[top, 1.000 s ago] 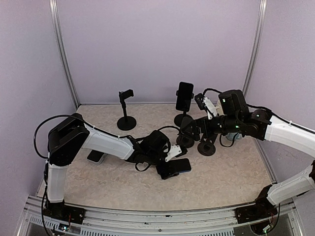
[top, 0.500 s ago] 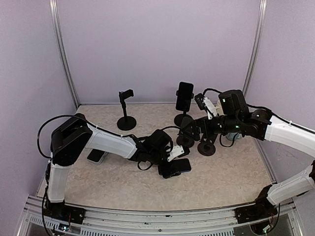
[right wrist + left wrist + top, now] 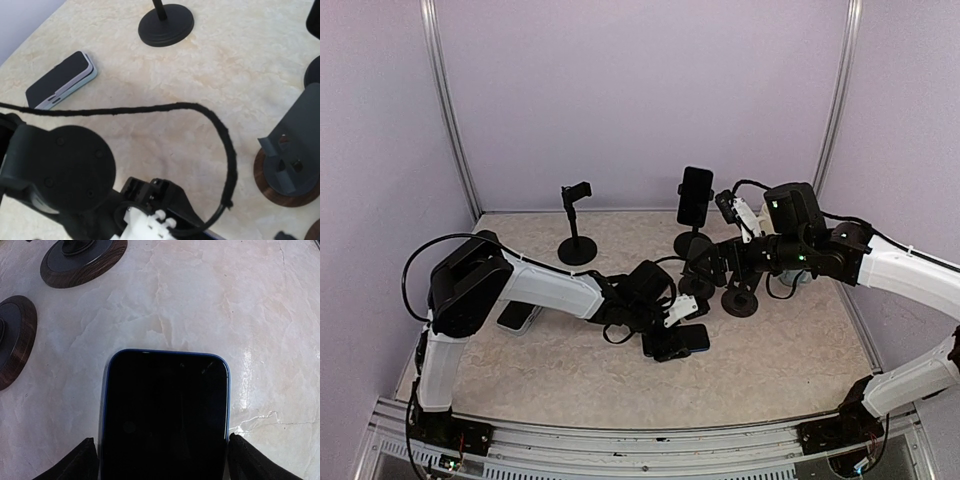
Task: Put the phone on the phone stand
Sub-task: Pick up the phone from the center of the board.
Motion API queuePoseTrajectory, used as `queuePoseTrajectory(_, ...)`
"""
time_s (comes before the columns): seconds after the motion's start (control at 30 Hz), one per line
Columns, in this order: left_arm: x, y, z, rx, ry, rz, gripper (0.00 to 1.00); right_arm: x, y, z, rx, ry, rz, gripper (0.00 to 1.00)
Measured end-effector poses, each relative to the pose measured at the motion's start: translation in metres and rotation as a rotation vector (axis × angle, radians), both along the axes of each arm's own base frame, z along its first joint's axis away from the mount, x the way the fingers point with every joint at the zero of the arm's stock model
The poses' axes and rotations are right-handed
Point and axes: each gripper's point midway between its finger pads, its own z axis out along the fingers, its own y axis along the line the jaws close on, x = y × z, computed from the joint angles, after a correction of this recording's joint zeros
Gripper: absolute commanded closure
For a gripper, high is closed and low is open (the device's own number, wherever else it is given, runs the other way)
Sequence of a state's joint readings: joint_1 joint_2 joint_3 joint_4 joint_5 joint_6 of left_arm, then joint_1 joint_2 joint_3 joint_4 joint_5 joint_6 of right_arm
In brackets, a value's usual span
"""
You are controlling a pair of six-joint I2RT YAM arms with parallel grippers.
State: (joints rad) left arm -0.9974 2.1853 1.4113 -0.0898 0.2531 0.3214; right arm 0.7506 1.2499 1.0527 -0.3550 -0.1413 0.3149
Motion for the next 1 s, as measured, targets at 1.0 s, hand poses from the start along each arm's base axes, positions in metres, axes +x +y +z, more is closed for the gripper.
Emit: queuePoseTrajectory(1.0, 0.013, 0.009, 0.001, -0.022, 0.01, 0.09, 0.41, -0.001, -0.001, 0.0, 0.0, 0.0, -0.001, 0.0)
